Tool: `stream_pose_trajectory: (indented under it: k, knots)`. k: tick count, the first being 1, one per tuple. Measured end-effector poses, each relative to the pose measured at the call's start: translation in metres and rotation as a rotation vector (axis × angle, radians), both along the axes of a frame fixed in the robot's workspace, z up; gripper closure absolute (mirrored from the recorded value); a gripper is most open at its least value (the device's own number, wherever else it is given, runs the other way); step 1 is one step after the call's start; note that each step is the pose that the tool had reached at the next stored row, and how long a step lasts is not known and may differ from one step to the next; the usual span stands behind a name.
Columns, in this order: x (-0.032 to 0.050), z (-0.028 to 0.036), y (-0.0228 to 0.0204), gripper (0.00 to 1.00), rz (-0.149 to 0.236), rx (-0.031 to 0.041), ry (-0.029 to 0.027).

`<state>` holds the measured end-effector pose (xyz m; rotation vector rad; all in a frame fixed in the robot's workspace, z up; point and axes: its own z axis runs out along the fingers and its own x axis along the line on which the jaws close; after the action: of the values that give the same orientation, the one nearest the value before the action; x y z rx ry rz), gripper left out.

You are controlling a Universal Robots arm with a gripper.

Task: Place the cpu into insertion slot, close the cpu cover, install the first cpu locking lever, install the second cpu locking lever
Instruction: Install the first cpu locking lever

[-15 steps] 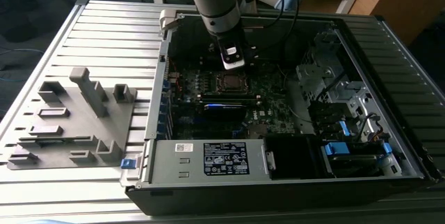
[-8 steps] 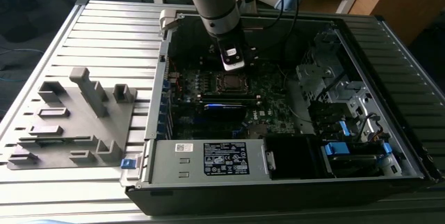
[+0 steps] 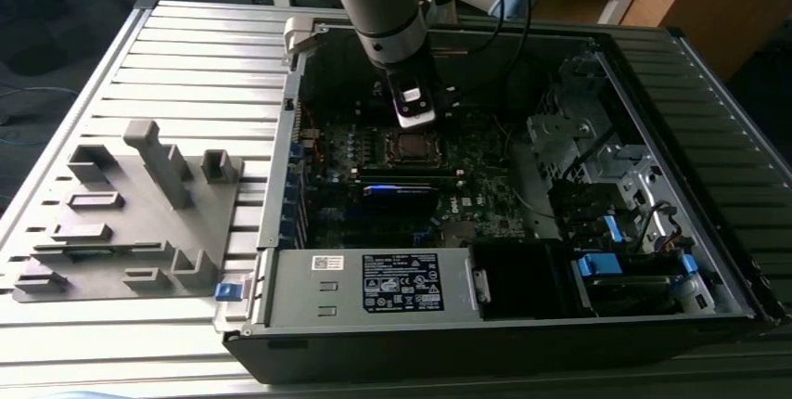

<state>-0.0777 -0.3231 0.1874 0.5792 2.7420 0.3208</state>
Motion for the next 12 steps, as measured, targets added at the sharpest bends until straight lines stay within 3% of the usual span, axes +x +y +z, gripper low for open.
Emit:
stream_pose_trajectory:
  k: [7, 12]
  knots:
    - [0.0000, 0.0008, -0.0003, 0.89, 0.000, 0.0005, -0.0002]
    - [0.0000, 0.0088, -0.0002, 0.89, 0.000, 0.0005, -0.0003]
